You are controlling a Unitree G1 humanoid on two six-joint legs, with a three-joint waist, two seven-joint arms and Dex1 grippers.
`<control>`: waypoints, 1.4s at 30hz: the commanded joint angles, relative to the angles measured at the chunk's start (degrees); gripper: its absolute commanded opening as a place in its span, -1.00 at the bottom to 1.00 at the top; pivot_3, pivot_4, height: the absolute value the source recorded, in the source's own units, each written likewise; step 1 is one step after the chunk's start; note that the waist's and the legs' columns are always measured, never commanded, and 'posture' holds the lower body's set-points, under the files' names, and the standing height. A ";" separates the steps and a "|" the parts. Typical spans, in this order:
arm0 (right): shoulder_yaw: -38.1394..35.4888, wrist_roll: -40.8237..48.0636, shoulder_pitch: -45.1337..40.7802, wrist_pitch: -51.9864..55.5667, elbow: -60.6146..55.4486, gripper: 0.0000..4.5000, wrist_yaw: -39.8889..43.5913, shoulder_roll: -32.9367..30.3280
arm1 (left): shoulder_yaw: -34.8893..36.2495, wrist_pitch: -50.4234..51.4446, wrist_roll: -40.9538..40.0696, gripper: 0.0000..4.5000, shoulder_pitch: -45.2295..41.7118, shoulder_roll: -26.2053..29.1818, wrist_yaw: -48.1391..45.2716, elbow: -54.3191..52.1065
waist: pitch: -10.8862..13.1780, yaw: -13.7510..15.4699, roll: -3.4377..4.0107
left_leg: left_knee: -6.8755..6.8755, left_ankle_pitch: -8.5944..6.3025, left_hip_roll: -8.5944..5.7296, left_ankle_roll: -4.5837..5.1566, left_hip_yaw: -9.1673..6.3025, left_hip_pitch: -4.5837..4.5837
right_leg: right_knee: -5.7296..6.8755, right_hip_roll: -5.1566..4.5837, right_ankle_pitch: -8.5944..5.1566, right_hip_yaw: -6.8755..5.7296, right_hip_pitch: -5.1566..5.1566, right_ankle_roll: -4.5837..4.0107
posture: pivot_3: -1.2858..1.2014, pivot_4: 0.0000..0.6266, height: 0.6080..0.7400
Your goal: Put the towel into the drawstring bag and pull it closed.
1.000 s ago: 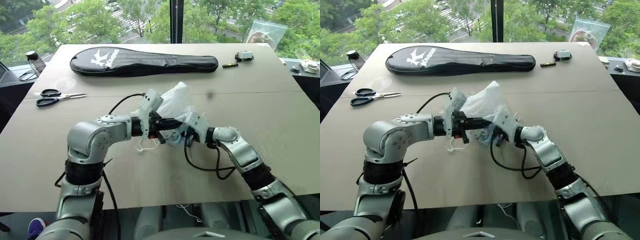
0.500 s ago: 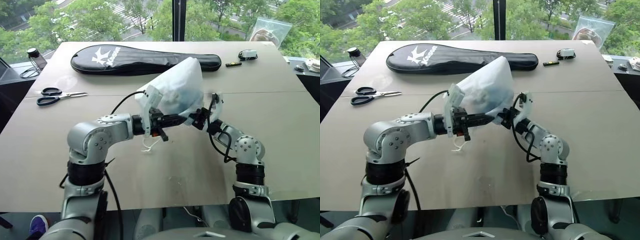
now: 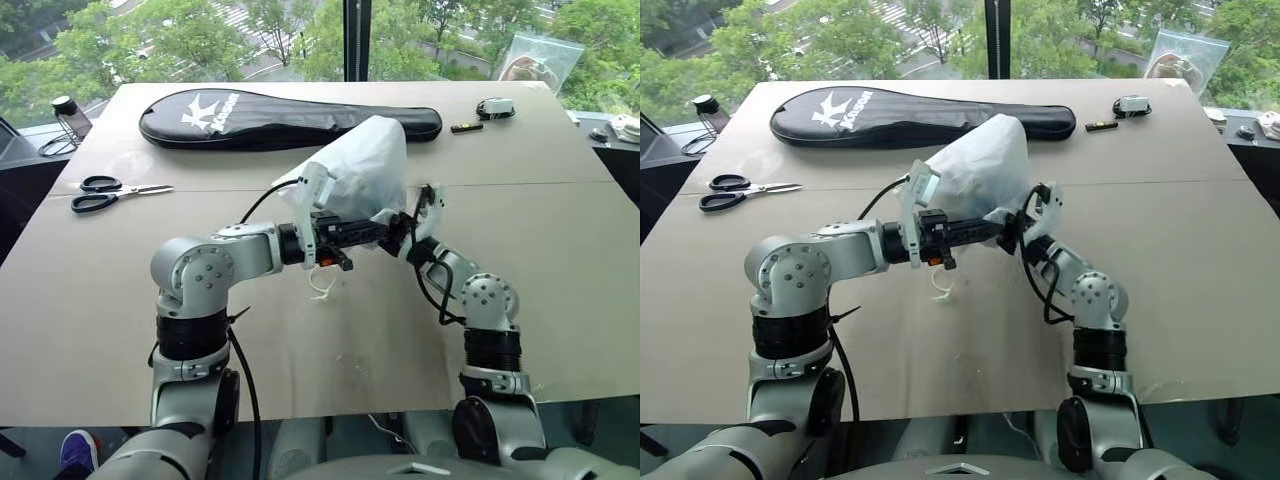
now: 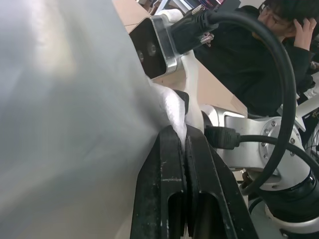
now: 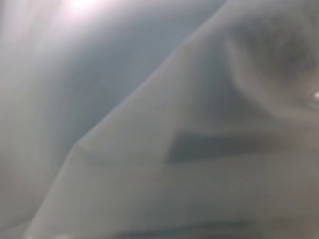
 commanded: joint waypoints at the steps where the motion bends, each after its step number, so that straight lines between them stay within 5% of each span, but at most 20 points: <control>1: 4.14 -1.00 2.12 2.21 -7.06 0.50 0.58 -4.34 | 1.08 -0.65 -1.38 -1.00 0.55 0.79 0.44 -1.48 | 0.01 0.00 0.02 | -0.01 0.00 0.00 0.00 0.01 0.00 | -0.01 0.00 0.00 0.01 -0.01 0.00 | 0.03 -0.52 1.00; 9: 20.60 -13.71 4.71 0.27 -13.72 0.50 5.38 -19.86 | 1.16 -1.38 -1.49 -1.00 1.83 1.09 1.31 -1.21 | 0.04 -0.15 0.04 | -0.03 0.00 -0.01 0.00 0.06 0.02 | -0.02 0.03 -0.02 0.06 -0.02 0.03 | 0.03 -0.52 1.00; 18: 19.25 -12.09 6.90 5.77 -20.30 0.50 6.08 -24.81 | -0.96 -2.35 -0.80 -1.00 2.82 3.31 0.07 -2.14 | 0.05 0.24 0.03 | -0.03 0.00 -0.03 0.00 0.03 -0.04 | -0.08 -0.02 -0.02 0.02 -0.03 0.03 | 0.03 -0.52 1.00; 25: 22.34 -14.84 5.87 5.18 -18.05 -0.91 5.25 -23.29 | -3.35 -3.43 -1.23 -1.00 3.99 4.02 -0.38 -4.07 | 0.05 0.12 0.03 | -0.03 0.00 -0.02 0.00 0.04 -0.02 | -0.06 0.00 -0.03 0.04 -0.03 0.04 | 0.03 -0.52 1.00; 26: 22.22 -14.95 5.45 4.57 -17.21 -0.96 4.98 -22.12 | -3.46 -3.50 -1.25 -1.00 4.04 4.03 -0.41 -4.09 | 0.04 0.03 0.02 | -0.03 0.00 -0.02 0.00 0.04 -0.02 | -0.06 0.00 -0.03 0.04 -0.03 0.04 | 0.03 -0.52 1.00; 33: 6.90 -5.81 -0.27 -4.29 -2.43 -0.96 3.33 -3.64 | -3.60 -3.07 -2.23 -1.00 4.88 3.57 0.19 -4.60 | 0.06 0.08 0.04 | -0.07 0.00 0.02 0.00 0.06 0.00 | -0.04 0.04 -0.01 0.08 -0.05 0.02 | 0.03 -0.52 1.00; 40: 9.55 -10.96 -3.01 -12.56 4.85 -0.96 7.20 -3.16 | -4.31 -6.20 0.07 -1.00 5.11 4.94 -0.07 -3.44 | 0.07 0.11 0.05 | -0.11 0.00 -0.04 0.00 0.07 -0.05 | -0.06 -0.04 -0.01 0.06 -0.12 0.02 | 0.03 -0.52 1.00; 42: 9.93 -11.20 -1.67 -12.69 3.35 -0.65 8.35 -4.75 | -4.84 -7.44 0.92 -1.00 5.11 5.74 -0.53 -2.85 | 0.07 0.05 0.06 | -0.14 0.00 -0.03 0.00 0.07 -0.05 | -0.06 -0.03 -0.01 0.07 -0.14 0.02 | 0.03 -0.52 1.00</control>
